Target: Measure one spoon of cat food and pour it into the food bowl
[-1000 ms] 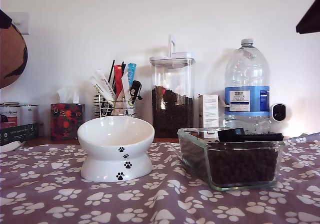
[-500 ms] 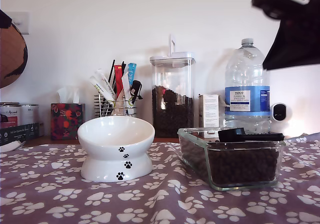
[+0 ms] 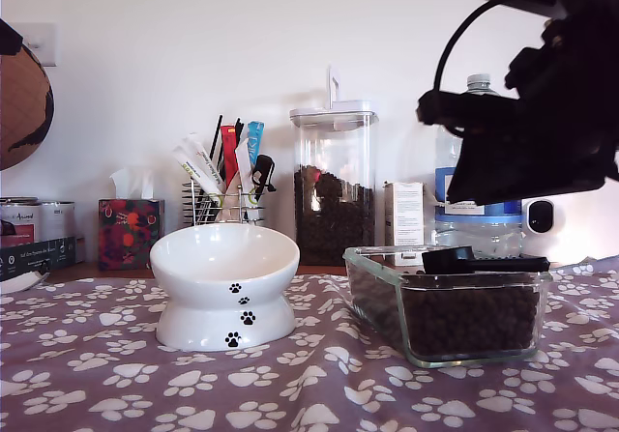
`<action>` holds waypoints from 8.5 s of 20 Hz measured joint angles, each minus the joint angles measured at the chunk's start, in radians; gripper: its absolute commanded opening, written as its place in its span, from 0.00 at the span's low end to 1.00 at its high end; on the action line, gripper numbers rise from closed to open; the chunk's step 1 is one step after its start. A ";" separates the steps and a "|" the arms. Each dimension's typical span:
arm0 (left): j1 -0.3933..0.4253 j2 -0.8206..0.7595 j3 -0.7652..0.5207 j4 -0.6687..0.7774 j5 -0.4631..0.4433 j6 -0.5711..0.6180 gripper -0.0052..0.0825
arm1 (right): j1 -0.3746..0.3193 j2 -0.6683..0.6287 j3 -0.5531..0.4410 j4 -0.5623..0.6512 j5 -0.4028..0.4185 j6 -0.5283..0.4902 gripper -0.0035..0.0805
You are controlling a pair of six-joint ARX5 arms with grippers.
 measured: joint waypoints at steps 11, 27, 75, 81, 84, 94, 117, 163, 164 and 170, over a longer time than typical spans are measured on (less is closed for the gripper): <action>0.000 0.000 0.000 0.000 0.000 0.000 0.04 | 0.003 0.135 0.000 0.045 0.034 -0.059 0.27; 0.000 0.000 0.000 0.000 0.000 0.000 0.04 | -0.016 0.166 0.004 0.051 0.047 -0.058 0.06; 0.000 0.000 0.000 -0.012 0.000 0.000 0.04 | -0.121 0.166 0.117 -0.237 -0.215 -0.005 0.04; 0.000 0.000 0.000 -0.012 0.000 0.000 0.04 | -0.121 0.166 0.143 -0.241 -0.245 -0.005 0.04; 0.000 0.000 0.000 -0.013 0.000 0.000 0.04 | -0.121 0.165 0.143 -0.244 -0.259 -0.009 0.10; 0.000 0.000 0.000 -0.012 0.000 0.000 0.04 | -0.121 -0.114 0.143 -0.315 -0.216 -0.136 0.19; 0.000 0.000 0.000 -0.012 0.000 0.000 0.04 | -0.069 -0.461 -0.251 -0.143 -0.088 -0.217 0.33; 0.000 0.000 0.000 -0.012 0.004 0.000 0.04 | -0.160 -0.136 -0.082 -0.074 -0.137 -0.375 0.03; 0.000 0.000 0.000 -0.012 0.004 0.000 0.04 | -0.160 -0.136 -0.052 -0.114 -0.137 -0.423 0.03; 0.000 0.000 0.000 -0.012 0.007 -0.010 0.04 | -0.160 -0.136 0.166 -0.348 -0.136 -0.905 0.03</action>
